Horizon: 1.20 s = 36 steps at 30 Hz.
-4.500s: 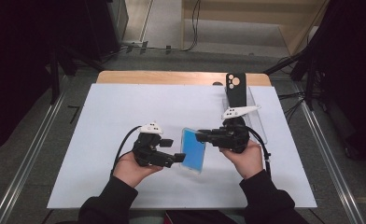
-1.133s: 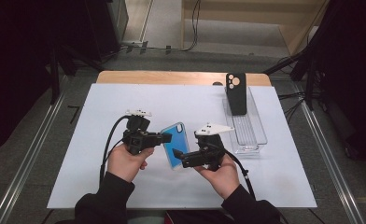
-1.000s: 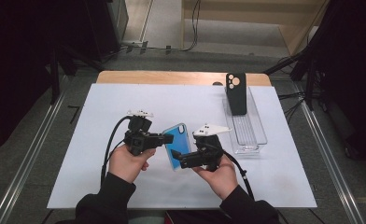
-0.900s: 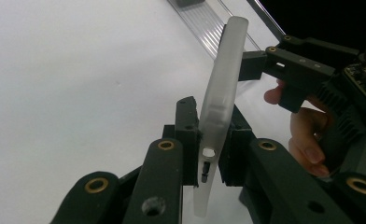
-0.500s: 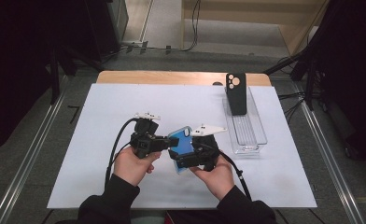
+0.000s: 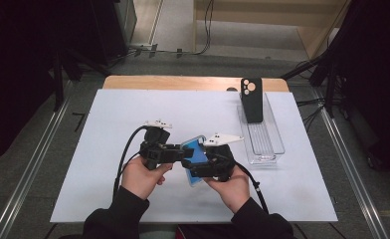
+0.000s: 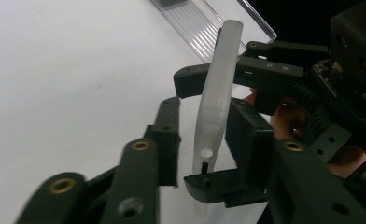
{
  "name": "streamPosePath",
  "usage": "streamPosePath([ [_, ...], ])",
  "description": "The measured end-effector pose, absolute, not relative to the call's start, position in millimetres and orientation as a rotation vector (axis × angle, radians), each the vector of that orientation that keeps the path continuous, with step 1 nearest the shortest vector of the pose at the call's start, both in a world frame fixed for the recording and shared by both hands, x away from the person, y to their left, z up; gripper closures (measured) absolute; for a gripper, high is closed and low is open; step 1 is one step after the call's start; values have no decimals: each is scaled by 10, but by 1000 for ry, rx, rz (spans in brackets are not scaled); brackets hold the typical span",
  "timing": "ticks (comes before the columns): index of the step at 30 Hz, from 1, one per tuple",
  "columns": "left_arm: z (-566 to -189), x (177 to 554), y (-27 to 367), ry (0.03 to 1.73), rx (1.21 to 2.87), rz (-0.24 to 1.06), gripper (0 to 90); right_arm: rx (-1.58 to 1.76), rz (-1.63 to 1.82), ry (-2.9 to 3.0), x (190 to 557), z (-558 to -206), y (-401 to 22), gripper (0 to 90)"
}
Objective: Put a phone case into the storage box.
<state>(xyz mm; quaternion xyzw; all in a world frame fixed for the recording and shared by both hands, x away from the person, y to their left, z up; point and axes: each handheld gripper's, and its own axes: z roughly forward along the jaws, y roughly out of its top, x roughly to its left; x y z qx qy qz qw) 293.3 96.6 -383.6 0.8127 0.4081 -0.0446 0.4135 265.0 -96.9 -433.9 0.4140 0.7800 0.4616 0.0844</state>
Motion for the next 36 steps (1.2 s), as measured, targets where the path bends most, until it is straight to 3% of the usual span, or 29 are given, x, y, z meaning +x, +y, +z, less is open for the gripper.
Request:
streamPosePath([
  [5, -3769, 2933, 1028, 1012, 1998, -130, 472, 1241, 1375, 2325, 2672, -4349, -1000, 181],
  [10, -3732, 2933, 1092, 983, 1992, -133, 394, 1247, 1368, 2327, 2710, -4369, -1049, 181],
  [20, -3783, 2960, 1190, 885, 2078, -211, 348, 1216, 1414, 2344, 2770, -4358, -1199, 181],
  [36, -4189, 2911, 1357, 677, 2210, -105, 294, 1172, 1420, 2360, 2785, -4317, -1397, 180],
])
